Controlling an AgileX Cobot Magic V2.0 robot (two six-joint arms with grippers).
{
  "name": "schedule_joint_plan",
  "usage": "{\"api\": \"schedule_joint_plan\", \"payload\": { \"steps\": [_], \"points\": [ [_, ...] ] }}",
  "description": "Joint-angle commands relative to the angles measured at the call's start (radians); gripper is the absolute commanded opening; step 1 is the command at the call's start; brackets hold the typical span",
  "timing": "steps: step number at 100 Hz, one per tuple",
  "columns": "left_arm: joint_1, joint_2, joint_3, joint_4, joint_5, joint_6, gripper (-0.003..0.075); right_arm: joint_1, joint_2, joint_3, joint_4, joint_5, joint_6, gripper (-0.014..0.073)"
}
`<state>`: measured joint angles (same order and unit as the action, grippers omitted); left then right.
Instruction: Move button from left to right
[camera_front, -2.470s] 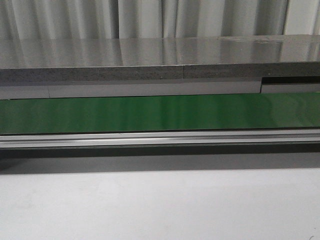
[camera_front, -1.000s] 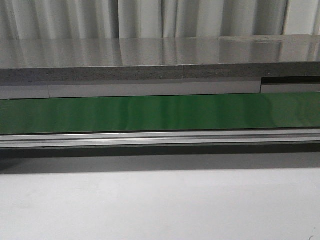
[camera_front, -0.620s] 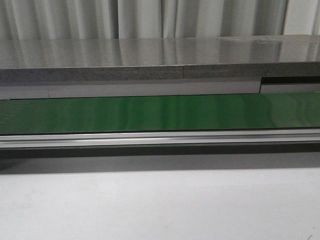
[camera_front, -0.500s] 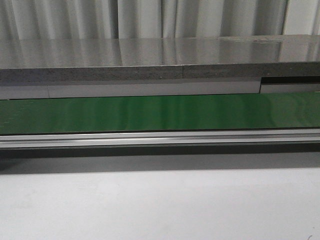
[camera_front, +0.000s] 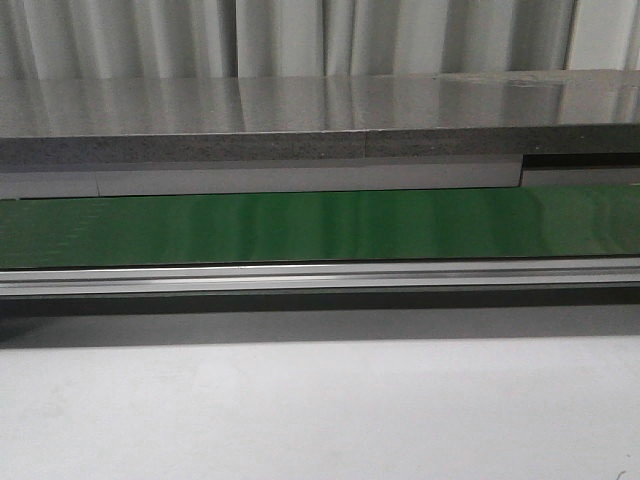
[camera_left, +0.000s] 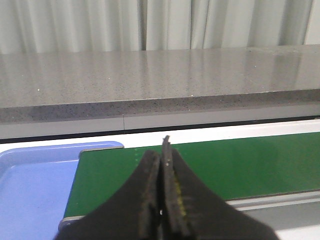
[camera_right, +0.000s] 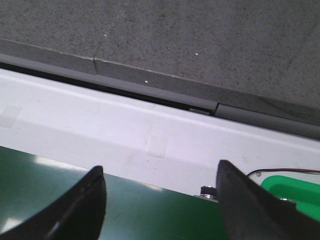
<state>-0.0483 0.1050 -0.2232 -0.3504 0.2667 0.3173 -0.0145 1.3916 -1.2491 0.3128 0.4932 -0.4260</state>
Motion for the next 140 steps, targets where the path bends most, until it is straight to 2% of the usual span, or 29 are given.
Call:
{"api": "schedule_joint_plan", "payload": {
  "steps": [1, 32, 60, 78, 88, 110, 122, 140],
  "points": [
    [-0.008, 0.010, -0.025, -0.015, -0.072, -0.005, -0.0020, 0.018, -0.107, 0.064, 0.034, -0.146, 0.001, 0.0476],
    [-0.008, 0.010, -0.025, -0.015, -0.072, -0.005, -0.0020, 0.045, -0.433, 0.471, 0.036, -0.389, 0.001, 0.0476],
    [-0.008, 0.010, -0.025, -0.015, -0.072, -0.005, -0.0020, 0.045, -0.782, 0.760, 0.042, -0.453, 0.001, 0.0476],
    [-0.008, 0.010, -0.025, -0.015, -0.072, -0.005, -0.0020, 0.045, -0.981, 0.832, 0.093, -0.445, 0.001, 0.0476],
    [-0.008, 0.010, -0.025, -0.015, -0.072, -0.005, -0.0020, 0.044, -1.065, 0.840, 0.092, -0.386, 0.001, 0.0476],
    [-0.008, 0.010, -0.025, -0.015, -0.072, -0.005, -0.0020, 0.044, -1.104, 0.847, 0.092, -0.308, 0.001, 0.0473],
    [-0.008, 0.010, -0.025, -0.015, -0.072, -0.005, -0.0020, 0.044, -1.104, 0.847, 0.092, -0.318, 0.001, 0.0401],
    [-0.008, 0.010, -0.025, -0.015, -0.072, -0.005, -0.0020, 0.044, -1.104, 0.847, 0.092, -0.328, 0.001, 0.0152]
  ]
}}
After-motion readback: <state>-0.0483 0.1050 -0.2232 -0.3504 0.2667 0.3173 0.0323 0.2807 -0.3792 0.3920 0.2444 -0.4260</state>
